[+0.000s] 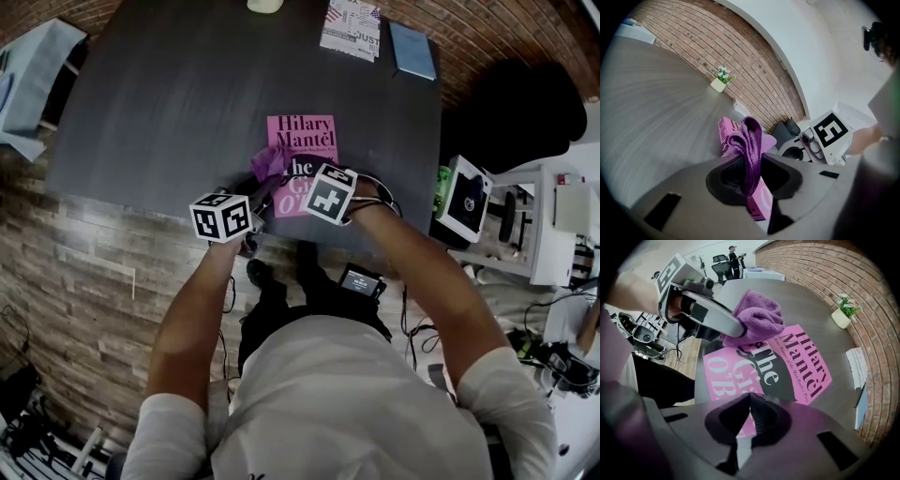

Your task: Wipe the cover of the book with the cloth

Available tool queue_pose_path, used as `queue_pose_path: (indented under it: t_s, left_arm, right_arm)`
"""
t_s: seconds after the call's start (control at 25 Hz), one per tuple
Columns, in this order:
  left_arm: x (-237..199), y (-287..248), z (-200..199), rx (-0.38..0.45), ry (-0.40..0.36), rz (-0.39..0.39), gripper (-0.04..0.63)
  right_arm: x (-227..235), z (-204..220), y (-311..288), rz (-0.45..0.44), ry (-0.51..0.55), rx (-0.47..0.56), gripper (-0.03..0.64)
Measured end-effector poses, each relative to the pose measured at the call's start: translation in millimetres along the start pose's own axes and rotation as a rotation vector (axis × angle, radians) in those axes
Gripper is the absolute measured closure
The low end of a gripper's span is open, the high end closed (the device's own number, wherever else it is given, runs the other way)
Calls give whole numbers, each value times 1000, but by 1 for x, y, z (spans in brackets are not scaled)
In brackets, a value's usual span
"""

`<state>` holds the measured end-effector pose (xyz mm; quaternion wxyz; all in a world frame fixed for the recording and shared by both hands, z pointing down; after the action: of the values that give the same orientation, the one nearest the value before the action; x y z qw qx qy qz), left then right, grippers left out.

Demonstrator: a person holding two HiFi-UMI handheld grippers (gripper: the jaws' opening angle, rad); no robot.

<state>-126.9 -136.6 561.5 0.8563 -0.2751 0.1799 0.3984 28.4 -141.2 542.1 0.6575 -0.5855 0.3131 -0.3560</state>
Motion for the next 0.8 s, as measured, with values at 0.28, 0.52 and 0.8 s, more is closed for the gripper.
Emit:
queue_pose_path:
  t_s: [0.28,0.52,0.8]
  left_arm:
    - [10,9,13,10,25,3,511]
    - [17,16,23,17,46,10,511]
    - [25,25,34,28,77,22,511]
  right_arm:
    - [0,0,-1,10,-5,1,606]
    - [1,0,-1,22,-14,-2,606]
    - [-1,0,-1,33,-32,-3,607]
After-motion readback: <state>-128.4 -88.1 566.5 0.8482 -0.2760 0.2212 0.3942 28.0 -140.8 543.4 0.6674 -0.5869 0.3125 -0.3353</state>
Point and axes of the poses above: the fingertips, and each gripper's own axes: y backward along the fingers, x to its right, z out of its underside, the point moved 8 cm from there along y, backward along the fingers, and after that the axes turned 14 degrees about -y, right-handed, at the moved point
